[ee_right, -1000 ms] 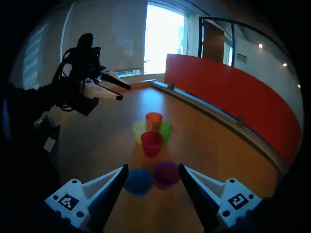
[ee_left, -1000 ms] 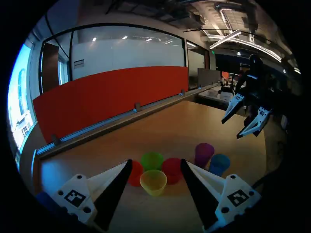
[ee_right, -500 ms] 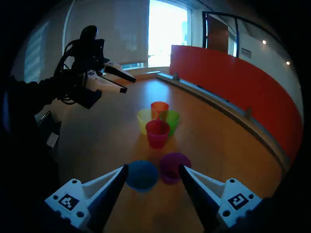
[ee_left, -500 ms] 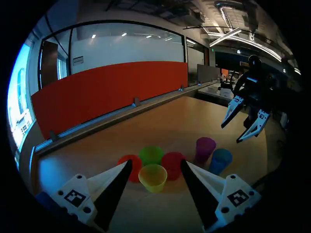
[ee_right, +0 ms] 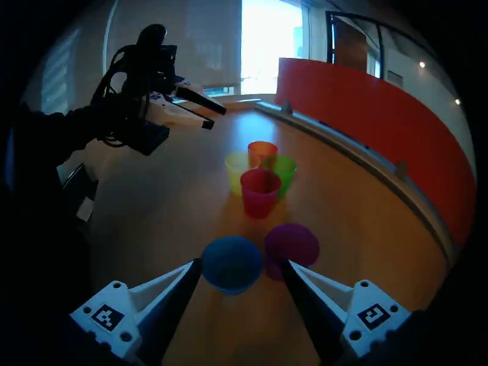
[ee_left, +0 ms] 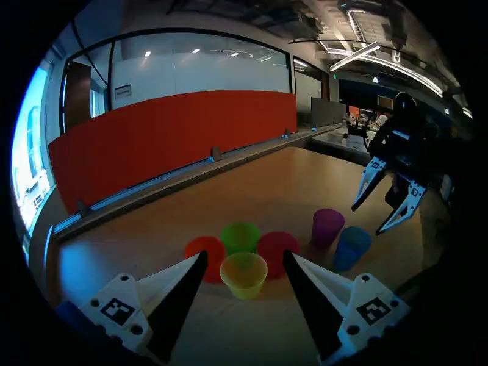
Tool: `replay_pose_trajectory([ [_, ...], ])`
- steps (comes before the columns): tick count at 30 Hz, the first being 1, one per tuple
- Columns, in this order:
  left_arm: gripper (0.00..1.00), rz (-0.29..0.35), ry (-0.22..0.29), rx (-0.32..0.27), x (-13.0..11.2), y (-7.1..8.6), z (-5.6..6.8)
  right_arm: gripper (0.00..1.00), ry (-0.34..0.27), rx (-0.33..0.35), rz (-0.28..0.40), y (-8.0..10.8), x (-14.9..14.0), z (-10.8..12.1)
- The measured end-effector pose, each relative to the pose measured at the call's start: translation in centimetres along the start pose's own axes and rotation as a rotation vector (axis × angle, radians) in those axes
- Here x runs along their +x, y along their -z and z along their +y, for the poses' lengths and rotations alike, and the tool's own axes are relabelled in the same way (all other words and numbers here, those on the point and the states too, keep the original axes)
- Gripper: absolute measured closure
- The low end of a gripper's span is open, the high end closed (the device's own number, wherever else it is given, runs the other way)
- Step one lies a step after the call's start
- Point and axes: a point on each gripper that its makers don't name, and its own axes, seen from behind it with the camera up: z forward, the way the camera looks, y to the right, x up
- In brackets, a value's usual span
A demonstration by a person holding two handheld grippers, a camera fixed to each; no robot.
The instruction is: Pour water
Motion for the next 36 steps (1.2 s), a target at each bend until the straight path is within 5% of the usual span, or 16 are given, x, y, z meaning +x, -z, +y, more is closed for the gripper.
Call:
replay_pose_trajectory([
  [36, 0.08, -0.014, -0.016, -0.016, 0.1, -3.8, -0.6, 0.0, 0.016, 0.038, -0.038, -4.4, -3.2, -1.1],
])
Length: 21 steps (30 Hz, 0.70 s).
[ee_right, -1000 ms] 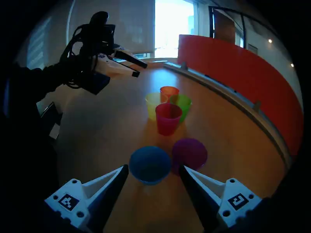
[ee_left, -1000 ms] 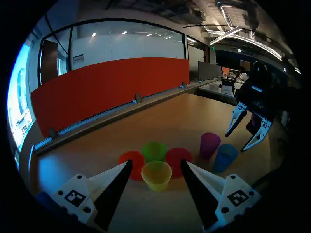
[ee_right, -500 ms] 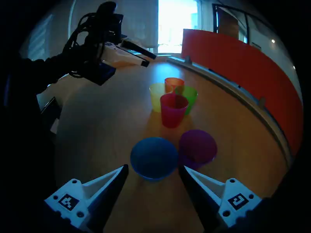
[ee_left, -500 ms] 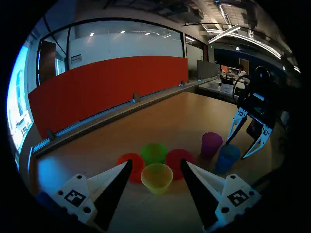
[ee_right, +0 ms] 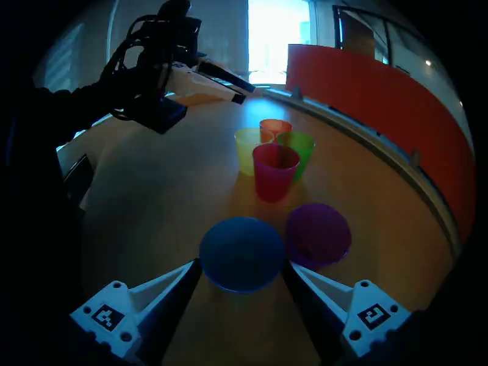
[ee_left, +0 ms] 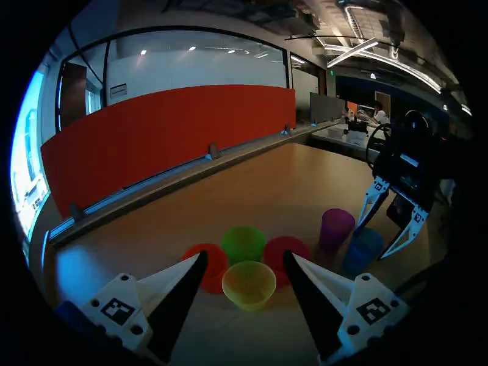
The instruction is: Pour water
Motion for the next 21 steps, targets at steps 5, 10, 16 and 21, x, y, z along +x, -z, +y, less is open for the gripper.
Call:
replay_pose_trajectory([
  [5, 0.08, 0.0, -0.001, 0.001, 0.2, -0.2, -0.2, 0.0, 0.01, -0.001, 0.011, -0.6, 0.3, 0.0],
  [10, 0.08, 0.003, -0.004, 0.003, 0.5, -0.2, -0.3, 0.0, 0.013, -0.002, 0.023, -1.0, 0.5, 0.0],
  [16, 0.08, 0.005, -0.002, 0.004, 0.7, -0.4, -0.5, 0.01, 0.017, -0.01, 0.034, -1.3, 0.7, 0.1],
  [21, 0.08, 0.005, -0.006, 0.004, 0.7, -0.5, -0.5, 0.05, 0.021, -0.013, 0.04, -1.4, 0.6, 0.1],
])
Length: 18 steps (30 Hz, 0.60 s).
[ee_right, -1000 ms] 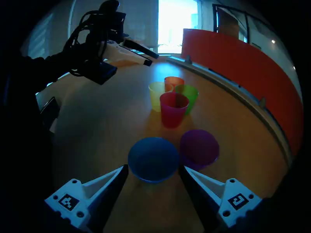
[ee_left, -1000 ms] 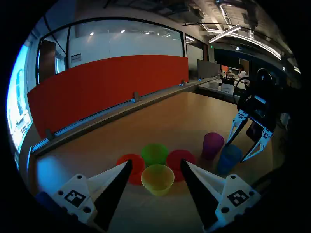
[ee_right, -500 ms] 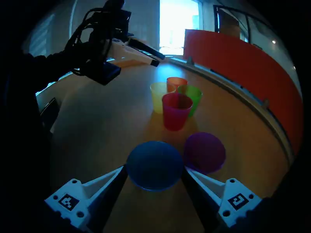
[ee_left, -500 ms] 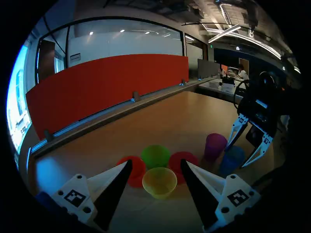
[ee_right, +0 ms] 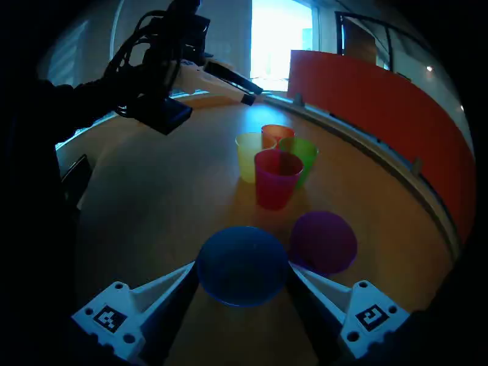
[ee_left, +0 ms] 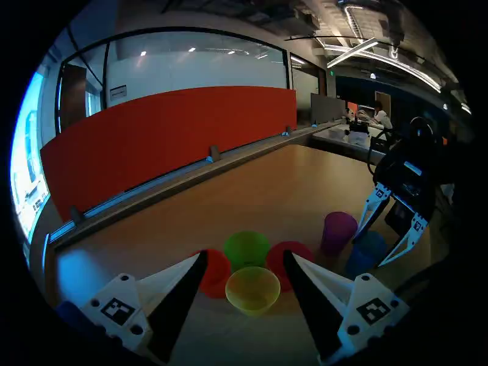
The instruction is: Pour water
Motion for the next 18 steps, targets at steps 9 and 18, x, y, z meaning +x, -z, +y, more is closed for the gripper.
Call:
replay_pose_trajectory([
  [9, 0.08, 0.002, 0.001, 0.001, 0.09, -0.26, 0.04, 0.08, -0.012, 0.0, 0.018, -0.03, 0.02, 0.1],
  [18, 0.08, 0.004, 0.001, 0.006, 0.35, -0.5, -0.3, 0.09, -0.029, 0.016, 0.058, 0.03, 0.33, -0.18],
])
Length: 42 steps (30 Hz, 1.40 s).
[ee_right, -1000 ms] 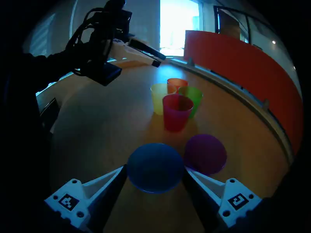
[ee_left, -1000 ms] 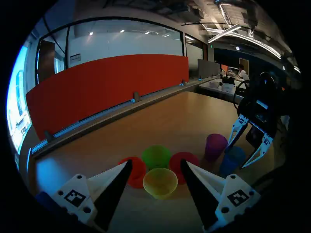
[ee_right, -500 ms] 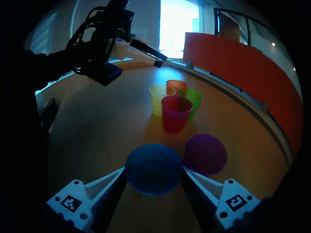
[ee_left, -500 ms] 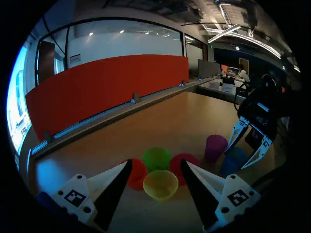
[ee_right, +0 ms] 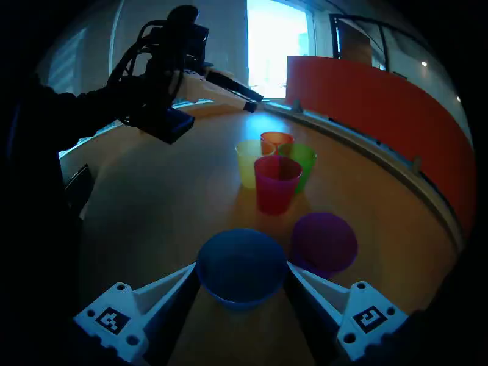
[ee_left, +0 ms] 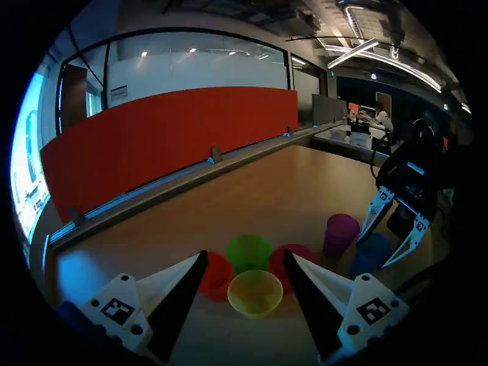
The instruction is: Pour water
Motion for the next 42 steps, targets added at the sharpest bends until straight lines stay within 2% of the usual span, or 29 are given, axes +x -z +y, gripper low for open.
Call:
replay_pose_trajectory([
  [6, 0.08, -0.001, -0.004, -0.001, 0.1, -0.3, 0.1, 0.09, 0.016, -0.01, 0.036, 0.2, 0.5, -0.1],
  [18, 0.08, 0.005, -0.009, -0.003, 0.6, -0.6, 0.2, 0.09, 0.006, -0.042, 0.144, 0.9, 2.9, 0.5],
  [28, 0.08, 0.008, -0.01, -0.001, 0.8, -0.6, 0.1, 0.09, 0.001, -0.091, 0.263, 2.4, 6.2, 1.6],
  [42, 0.08, 0.017, -0.012, -0.002, 1.2, -0.8, 0.0, 0.09, 0.013, -0.151, 0.425, 5.4, 12.0, 3.8],
])
